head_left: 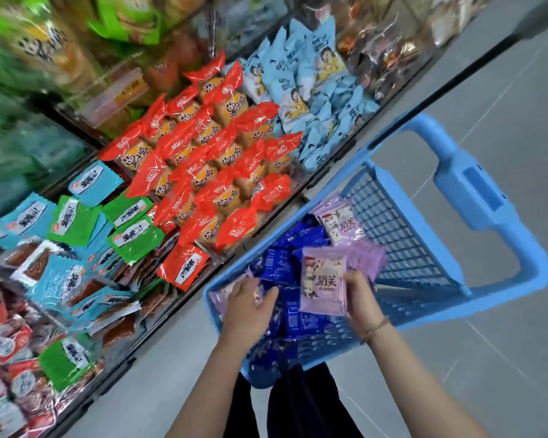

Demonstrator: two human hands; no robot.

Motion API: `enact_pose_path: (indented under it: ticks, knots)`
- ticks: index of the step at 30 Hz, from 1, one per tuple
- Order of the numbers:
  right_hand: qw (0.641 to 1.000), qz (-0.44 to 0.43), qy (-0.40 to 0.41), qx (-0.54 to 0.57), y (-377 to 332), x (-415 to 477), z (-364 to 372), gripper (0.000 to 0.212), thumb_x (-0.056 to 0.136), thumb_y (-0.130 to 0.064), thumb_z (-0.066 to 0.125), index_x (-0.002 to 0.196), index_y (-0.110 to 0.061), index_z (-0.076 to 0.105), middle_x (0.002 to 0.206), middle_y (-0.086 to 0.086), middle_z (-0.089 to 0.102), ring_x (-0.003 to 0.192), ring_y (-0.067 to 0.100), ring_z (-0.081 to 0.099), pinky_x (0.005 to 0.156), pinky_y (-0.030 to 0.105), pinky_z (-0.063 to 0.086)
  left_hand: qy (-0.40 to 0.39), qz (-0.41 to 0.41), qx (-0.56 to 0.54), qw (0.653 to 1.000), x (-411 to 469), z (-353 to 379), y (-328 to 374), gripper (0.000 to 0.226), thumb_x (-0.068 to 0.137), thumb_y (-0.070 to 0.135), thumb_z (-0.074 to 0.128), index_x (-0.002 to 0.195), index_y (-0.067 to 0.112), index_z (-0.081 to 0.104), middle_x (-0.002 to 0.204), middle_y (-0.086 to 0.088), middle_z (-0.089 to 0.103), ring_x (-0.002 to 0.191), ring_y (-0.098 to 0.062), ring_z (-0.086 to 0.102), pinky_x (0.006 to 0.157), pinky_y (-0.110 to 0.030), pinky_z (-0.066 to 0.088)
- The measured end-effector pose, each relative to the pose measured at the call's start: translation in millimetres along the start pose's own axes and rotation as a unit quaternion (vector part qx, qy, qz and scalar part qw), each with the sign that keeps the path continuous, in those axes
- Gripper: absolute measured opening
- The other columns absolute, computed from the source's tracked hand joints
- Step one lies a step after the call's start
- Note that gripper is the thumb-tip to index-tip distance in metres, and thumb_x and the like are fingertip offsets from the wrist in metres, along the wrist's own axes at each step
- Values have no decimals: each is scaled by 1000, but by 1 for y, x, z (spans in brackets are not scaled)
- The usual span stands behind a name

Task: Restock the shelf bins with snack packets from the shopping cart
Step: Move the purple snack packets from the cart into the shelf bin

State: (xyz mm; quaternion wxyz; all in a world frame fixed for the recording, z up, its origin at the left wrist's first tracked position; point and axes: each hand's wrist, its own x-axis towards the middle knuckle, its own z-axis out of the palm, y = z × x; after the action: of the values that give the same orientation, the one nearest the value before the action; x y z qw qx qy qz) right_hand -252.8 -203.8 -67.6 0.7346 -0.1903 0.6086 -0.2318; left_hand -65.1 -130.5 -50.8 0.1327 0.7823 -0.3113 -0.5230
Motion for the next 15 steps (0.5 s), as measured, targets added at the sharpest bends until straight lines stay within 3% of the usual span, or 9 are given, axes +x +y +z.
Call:
enact_pose_path:
  ticks: [2, 4, 7, 9, 11, 13, 15]
  knots:
    - [998, 3, -68, 3, -4, -7, 12, 42, 93, -15, 28, 102, 0, 66, 92, 15, 72, 82, 26, 69, 69, 34, 57, -75, 3, -74, 994, -6, 13, 27, 40, 94, 48, 48, 124, 22, 55, 126, 1, 53, 117, -16, 51, 91, -27, 43]
    - [994, -22, -107, -24, -10, -8, 18, 44, 96, -18, 27, 108, 2, 64, 102, 18, 70, 91, 26, 68, 72, 31, 56, -93, -6, -140, 986, -9, 23, 44, 20, 94, 48, 49, 105, 34, 57, 108, 9, 60, 99, -8, 57, 71, -16, 40]
    - [987, -62, -77, -123, -22, 0, 18, 35, 97, -21, 36, 94, -4, 67, 100, 24, 67, 88, 19, 65, 83, 38, 53, -74, -28, -223, 972, -5, 31, 52, 13, 94, 46, 51, 92, 34, 56, 96, 18, 60, 81, 4, 53, 63, -14, 37]
    - [978, -82, -26, -193, -29, 12, 10, 24, 96, -19, 44, 88, -11, 65, 90, 17, 65, 75, 7, 62, 72, 27, 53, -55, -44, -274, 959, 0, 34, 51, 11, 94, 42, 53, 96, 31, 58, 107, 13, 62, 83, 2, 54, 65, -19, 42]
    - [979, -69, 23, -189, -34, 32, 1, 13, 95, -19, 48, 91, -15, 60, 84, 4, 62, 68, 9, 59, 55, 19, 49, -47, -58, -310, 948, 4, 33, 46, 35, 94, 42, 54, 123, 23, 55, 115, 12, 51, 97, -6, 51, 80, -27, 43]
    - [983, -45, 111, -140, -40, 59, -10, 10, 95, -17, 50, 85, -14, 51, 75, 5, 55, 61, 14, 52, 50, 21, 45, -28, -75, -324, 943, 11, 32, 34, 50, 93, 44, 54, 135, 18, 48, 117, 9, 45, 108, -13, 45, 89, -31, 38]
    - [982, 6, 174, -77, -47, 87, -22, 15, 94, -19, 51, 83, -9, 47, 67, 7, 49, 56, 17, 45, 53, 27, 40, -10, -89, -355, 931, 16, 27, 22, 41, 92, 42, 57, 128, 23, 51, 120, 9, 49, 112, -15, 47, 96, -34, 37]
